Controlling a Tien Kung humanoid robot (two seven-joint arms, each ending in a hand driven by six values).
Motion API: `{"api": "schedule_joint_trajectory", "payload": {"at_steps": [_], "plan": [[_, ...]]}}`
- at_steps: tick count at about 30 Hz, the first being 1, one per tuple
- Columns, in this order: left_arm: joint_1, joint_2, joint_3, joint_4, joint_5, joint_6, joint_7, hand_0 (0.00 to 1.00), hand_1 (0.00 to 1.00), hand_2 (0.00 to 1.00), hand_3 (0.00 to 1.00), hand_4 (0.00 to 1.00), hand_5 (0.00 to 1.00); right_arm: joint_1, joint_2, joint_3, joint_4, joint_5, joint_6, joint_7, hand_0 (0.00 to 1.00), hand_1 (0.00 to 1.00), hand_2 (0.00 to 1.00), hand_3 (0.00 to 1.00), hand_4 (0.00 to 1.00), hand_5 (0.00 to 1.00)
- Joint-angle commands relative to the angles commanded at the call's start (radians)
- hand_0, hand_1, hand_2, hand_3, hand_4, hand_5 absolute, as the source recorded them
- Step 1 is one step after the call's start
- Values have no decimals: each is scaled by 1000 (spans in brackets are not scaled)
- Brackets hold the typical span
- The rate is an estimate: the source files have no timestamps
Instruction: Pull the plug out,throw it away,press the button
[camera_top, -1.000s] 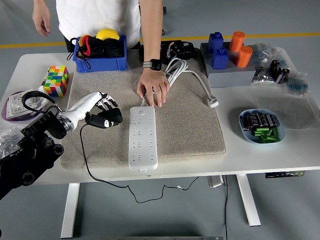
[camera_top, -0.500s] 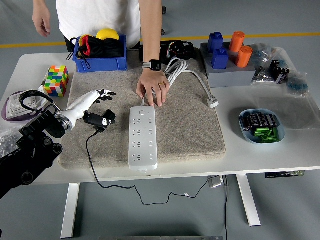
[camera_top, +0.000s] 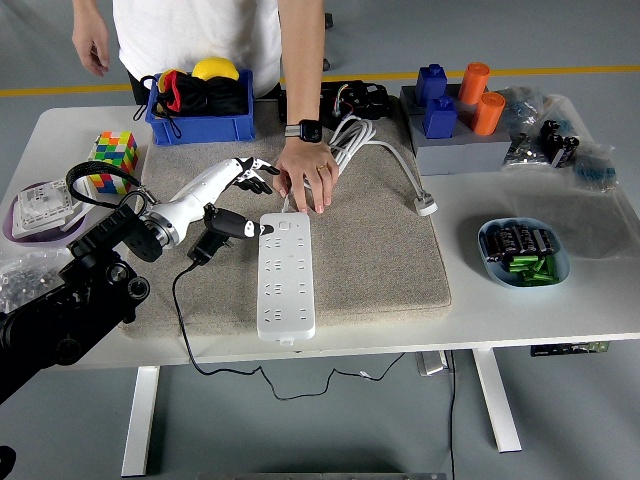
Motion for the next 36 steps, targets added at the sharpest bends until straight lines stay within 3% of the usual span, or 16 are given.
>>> {"api": "schedule_joint_trajectory", "payload": {"at_steps": [4,5,13,23,36], "plan": [[-32,-31,26,43,-43,-18,44,169,170,209,718,397,2,-1,-2,0,0,1,-1,-1,740,660,645,612,662,472],[-39,-39,32,54,-55,-26,60,37,45,146,678,288,2,-1,-2,-1,0,2,-2,-1,740,660,645,612,662,472],[-95,-84,85,114,-68,-112,201,32,40,150,675,291,2,0,-1,-7,0,7,-2,2,740,660,645,612,662,473],[-132,-103,137,157,-69,-120,230,35,37,152,669,295,2,-2,-4,-5,0,5,-1,-1,740,660,645,612,662,472],[-134,-101,144,189,-47,-126,244,38,35,151,664,299,2,-3,-3,-7,0,7,0,1,740,660,645,612,662,472]]}}
